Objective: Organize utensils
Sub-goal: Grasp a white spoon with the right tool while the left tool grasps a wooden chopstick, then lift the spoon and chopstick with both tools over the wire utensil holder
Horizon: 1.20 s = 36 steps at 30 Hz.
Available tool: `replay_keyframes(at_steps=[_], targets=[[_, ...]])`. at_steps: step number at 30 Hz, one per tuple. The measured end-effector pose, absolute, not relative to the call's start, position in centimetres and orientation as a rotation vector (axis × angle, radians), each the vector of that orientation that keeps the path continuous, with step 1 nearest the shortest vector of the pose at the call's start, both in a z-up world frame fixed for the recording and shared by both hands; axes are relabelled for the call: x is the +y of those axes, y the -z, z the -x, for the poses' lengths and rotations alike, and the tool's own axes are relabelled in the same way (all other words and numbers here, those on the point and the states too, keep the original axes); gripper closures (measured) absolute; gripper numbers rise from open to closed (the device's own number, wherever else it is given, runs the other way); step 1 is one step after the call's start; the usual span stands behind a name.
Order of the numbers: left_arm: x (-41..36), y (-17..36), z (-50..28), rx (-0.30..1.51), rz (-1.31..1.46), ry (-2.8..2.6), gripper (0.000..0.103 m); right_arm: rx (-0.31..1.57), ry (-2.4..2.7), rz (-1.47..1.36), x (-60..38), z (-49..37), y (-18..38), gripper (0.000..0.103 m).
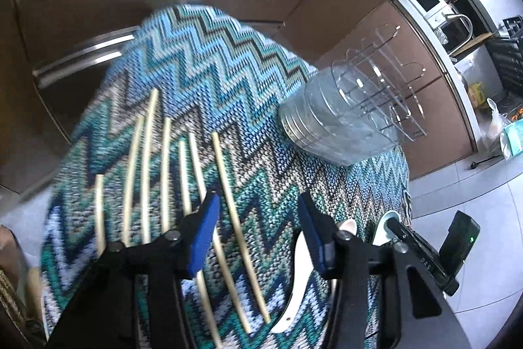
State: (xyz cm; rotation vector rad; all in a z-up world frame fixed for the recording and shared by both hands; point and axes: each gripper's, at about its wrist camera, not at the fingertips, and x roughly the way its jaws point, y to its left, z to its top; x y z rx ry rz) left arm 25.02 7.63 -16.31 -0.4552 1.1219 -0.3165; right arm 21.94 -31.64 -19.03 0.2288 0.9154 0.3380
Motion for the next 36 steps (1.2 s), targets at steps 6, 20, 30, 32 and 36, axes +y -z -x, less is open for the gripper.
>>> replay_keyframes(at_steps=[6,20,30,32,36], targets=[[6.2,17.7,-27.3,1.177,0.408,0.292,0.068,0.895,-0.346,-0.232,-32.2,-21.4,18.2,0.096],[5.7,20.7,-29.6,1.252,0.366,0.186,0.096,0.864,-0.357,-0.241,-32.6,-20.1,16.9,0.096],[5.5,17.7,-26.0,1.110,0.433,0.252,0.098,0.792,-0.338,-0.204,-33.2,-16.3,12.8,0.096],[5.1,16.3,-25.1,1.064,0.435,0.274,0.098,0.769,-0.330,-0.197,-33.5,-15.3,11.7,0.096],[4.3,13.0,-23.2,0.965,0.422,0.306,0.098,0.730,-0.320,-0.186,-33.3,-14.1,10.1,0.096]])
